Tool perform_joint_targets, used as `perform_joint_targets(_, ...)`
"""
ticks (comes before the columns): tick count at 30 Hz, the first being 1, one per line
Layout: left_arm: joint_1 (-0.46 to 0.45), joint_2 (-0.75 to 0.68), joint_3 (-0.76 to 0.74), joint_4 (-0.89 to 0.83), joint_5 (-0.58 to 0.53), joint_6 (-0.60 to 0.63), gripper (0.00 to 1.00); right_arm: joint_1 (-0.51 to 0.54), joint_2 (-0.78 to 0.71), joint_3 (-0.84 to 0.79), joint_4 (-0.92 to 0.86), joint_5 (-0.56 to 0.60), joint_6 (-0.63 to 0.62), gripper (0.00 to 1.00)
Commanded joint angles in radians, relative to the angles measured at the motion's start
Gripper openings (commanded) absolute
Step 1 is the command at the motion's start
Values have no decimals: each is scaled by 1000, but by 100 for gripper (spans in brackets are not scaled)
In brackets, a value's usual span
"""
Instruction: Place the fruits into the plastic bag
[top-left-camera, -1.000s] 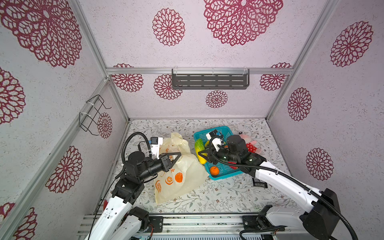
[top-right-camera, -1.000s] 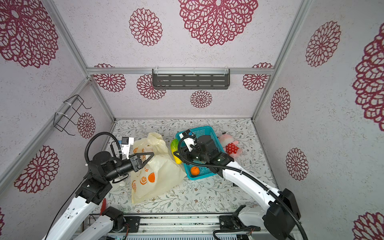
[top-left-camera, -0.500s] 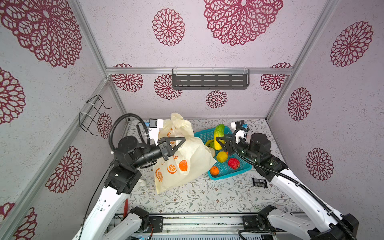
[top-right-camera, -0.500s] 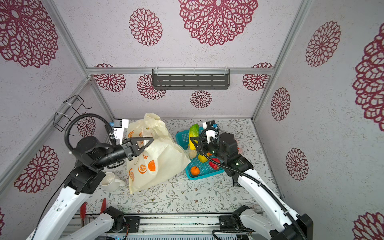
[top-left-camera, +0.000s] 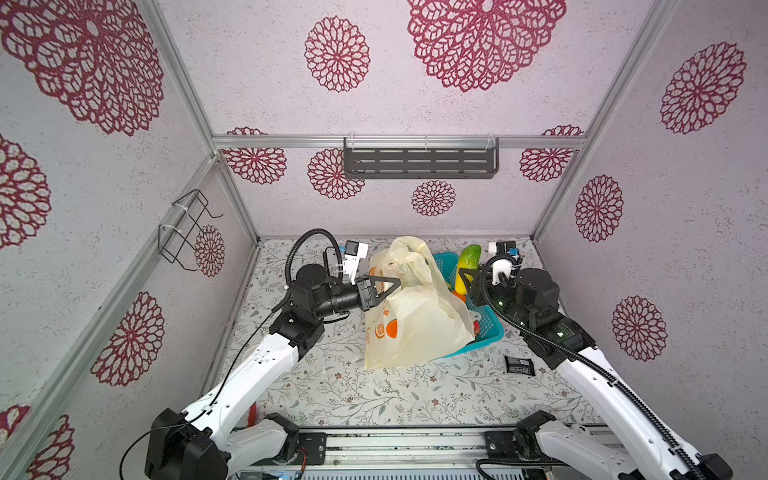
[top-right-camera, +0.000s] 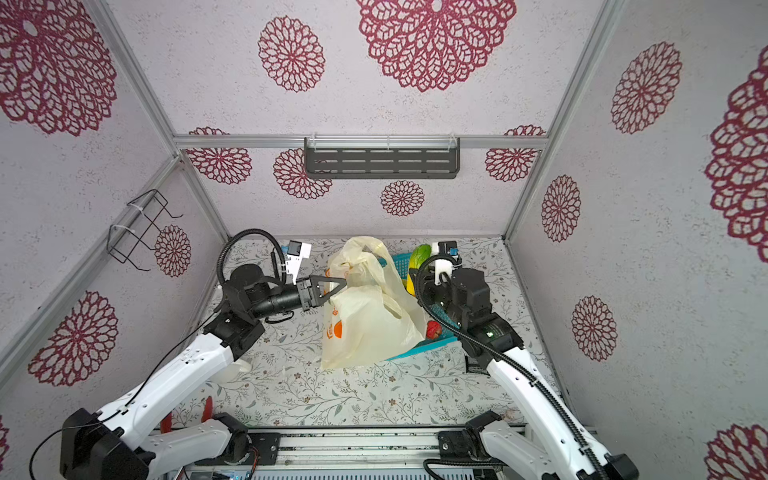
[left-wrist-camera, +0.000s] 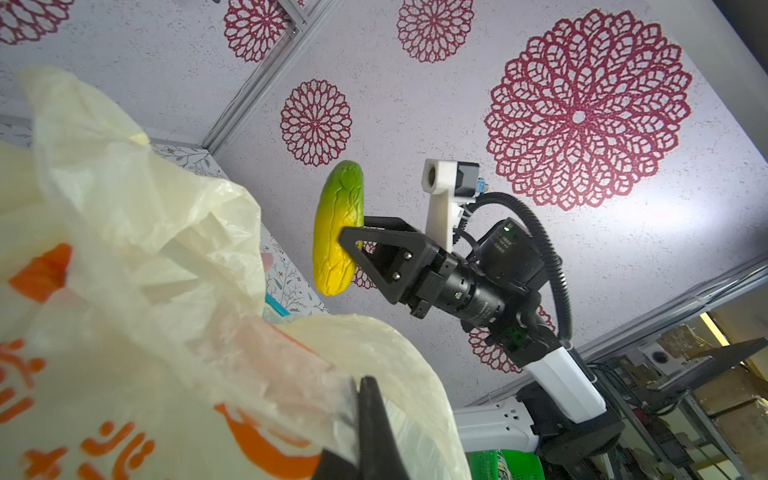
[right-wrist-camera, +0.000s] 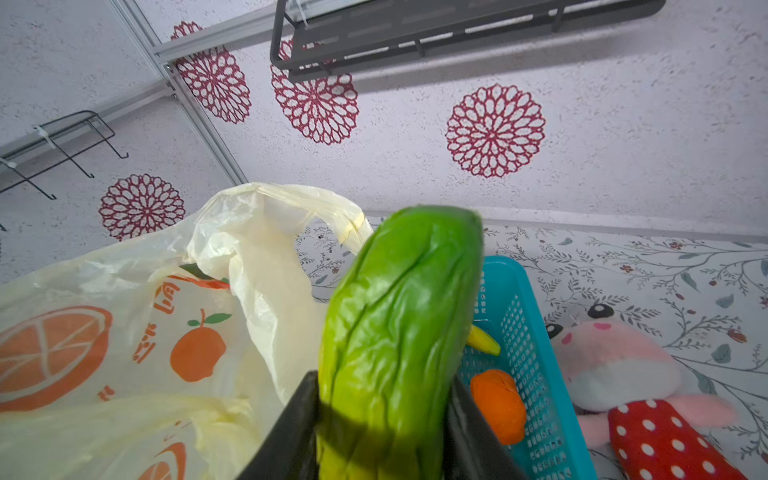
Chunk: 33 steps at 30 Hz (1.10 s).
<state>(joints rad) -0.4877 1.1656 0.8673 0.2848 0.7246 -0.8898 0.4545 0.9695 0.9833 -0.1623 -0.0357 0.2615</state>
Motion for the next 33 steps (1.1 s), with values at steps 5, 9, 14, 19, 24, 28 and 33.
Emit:
perform_joint_targets(5,52,13,-257,365,-17,-58,0,-6,47,-19,-22,-200,-4,15)
perform_joint_targets(9,70,31,-328,432,-27,-57,0,-4,76,-61,-8,-331,2,15)
perform_joint_targets(14,89,23,-392,517,-43,-59,0,-4,100,-122,39,-360,37,15)
perform_joint_targets(19,95,-4,-419,524,-57,-46,0,-2,151,-140,44,-405,56,15)
perform_joint_targets(24,95,-26,-443,524,-69,-27,0,25,184,-151,23,-500,48,14)
perform_joint_targets(28,95,-40,-466,527,-88,-15,0,73,193,-159,31,-595,39,14)
perform_joint_targets(33,95,-44,-490,544,-101,-15,0,177,272,-107,-47,-625,-33,15)
